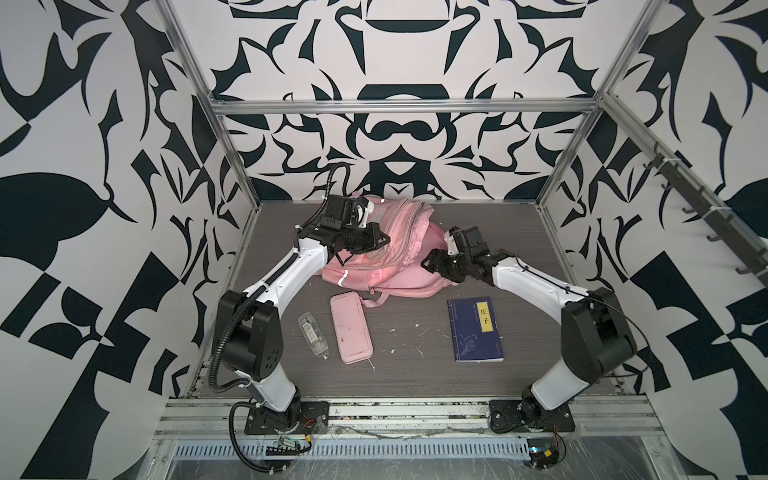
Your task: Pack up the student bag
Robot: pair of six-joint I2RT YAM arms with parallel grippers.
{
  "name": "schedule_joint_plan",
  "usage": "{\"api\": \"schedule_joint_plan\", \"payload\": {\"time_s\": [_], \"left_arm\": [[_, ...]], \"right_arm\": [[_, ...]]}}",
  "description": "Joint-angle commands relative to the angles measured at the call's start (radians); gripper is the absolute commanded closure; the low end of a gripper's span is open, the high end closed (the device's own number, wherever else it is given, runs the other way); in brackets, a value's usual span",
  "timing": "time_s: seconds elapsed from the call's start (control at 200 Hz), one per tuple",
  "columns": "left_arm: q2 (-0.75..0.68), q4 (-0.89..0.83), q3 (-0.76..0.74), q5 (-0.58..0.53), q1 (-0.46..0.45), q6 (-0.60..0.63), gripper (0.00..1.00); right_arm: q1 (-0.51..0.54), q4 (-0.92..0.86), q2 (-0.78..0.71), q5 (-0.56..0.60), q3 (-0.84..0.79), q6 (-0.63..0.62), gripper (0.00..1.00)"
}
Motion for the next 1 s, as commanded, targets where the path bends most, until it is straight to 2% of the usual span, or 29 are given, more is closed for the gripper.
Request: {"api": "schedule_joint_plan", "payload": {"time_s": [0.0, 0.315, 0.56, 0.685, 0.735, 0.995], "left_arm": [[0.043, 0.045, 0.018, -0.026, -0.018, 0.002, 1.00], [0.128, 0.025, 0.031, -0.105, -0.103, 0.018, 0.98], [0.150, -0.007, 0.022, -0.166, -0.146, 0.042, 0.77], [0.136, -0.017, 0.015, -0.175, -0.156, 0.044, 0.55], [0.124, -0.026, 0.014, -0.178, -0.164, 0.049, 0.50], [0.036, -0.029, -0.056, -0.157, -0.240, 0.050, 0.47]], "right_arm": [[-0.028, -0.056, -0.138, 0.069, -0.066, -0.063, 0.28], [-0.123, -0.168, -0.374, 0.084, -0.285, -0.129, 0.26], [-0.154, -0.248, -0.487, 0.103, -0.373, -0.167, 0.23], [-0.168, -0.260, -0.500, 0.115, -0.404, -0.174, 0.23], [-0.171, -0.263, -0.500, 0.120, -0.416, -0.175, 0.23], [-0.192, -0.241, -0.473, 0.146, -0.467, -0.176, 0.25]]}}
